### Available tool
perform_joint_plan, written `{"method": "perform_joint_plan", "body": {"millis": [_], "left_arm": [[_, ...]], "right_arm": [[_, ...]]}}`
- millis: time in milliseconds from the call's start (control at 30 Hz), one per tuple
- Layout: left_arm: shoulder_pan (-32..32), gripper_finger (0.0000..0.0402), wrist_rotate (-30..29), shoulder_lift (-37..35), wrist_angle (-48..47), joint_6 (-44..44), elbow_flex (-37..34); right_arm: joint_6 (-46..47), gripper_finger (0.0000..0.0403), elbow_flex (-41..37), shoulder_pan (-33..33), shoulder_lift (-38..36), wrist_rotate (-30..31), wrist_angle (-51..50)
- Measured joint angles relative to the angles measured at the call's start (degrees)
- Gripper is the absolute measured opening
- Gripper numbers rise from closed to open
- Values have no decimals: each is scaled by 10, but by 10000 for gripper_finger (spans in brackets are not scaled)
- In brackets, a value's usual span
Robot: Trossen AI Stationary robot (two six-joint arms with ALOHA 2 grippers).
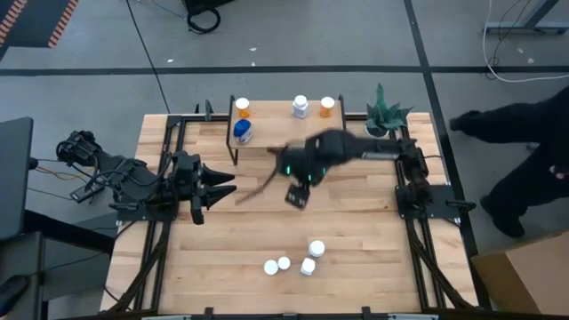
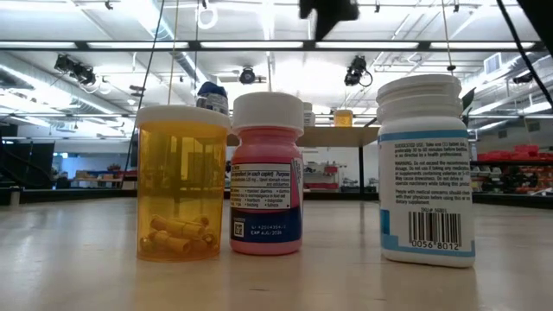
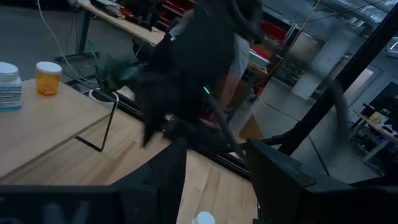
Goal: Pick and place medicine bottles onto shelf by color
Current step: Put the white bottle on the shelf
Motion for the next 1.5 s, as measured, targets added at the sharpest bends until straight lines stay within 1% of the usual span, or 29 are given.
{"method": "perform_joint_plan", "body": {"millis": [100,200,333,400,467,567,667,733,833,933,1067,1200,1367,1500], "left_arm": [[0,173,5,0,0,0,0],[0,176,20,0,0,0,0],[0,178,40,0,0,-4,0],[0,175,51,0,0,-8,0],[0,173,64,0,0,-13,0],[0,174,85,0,0,-15,0],[0,177,98,0,0,-15,0],[0,178,101,0,0,-15,0],[-1,175,102,0,0,-16,0],[-7,173,102,0,0,-16,0],[-15,176,102,0,0,-16,0],[-21,179,102,0,0,-16,0],[-21,173,102,0,0,-17,0],[-21,175,102,0,0,-18,0]], "right_arm": [[55,253,-39,39,1,-3,-10],[119,253,-90,76,1,-25,15],[213,253,-156,135,1,-64,90],[263,253,-180,161,1,-74,131],[315,253,-199,183,1,-73,155],[392,253,-218,209,1,-65,156],[471,253,-239,228,1,-48,161],[507,253,-259,235,1,-45,171],[534,253,-285,239,1,-44,185],[543,253,-296,238,1,-44,186],[547,253,-296,238,1,-8,186],[547,258,-296,237,1,5,183],[547,287,-296,228,1,26,153],[543,317,-296,220,1,26,163]]}}
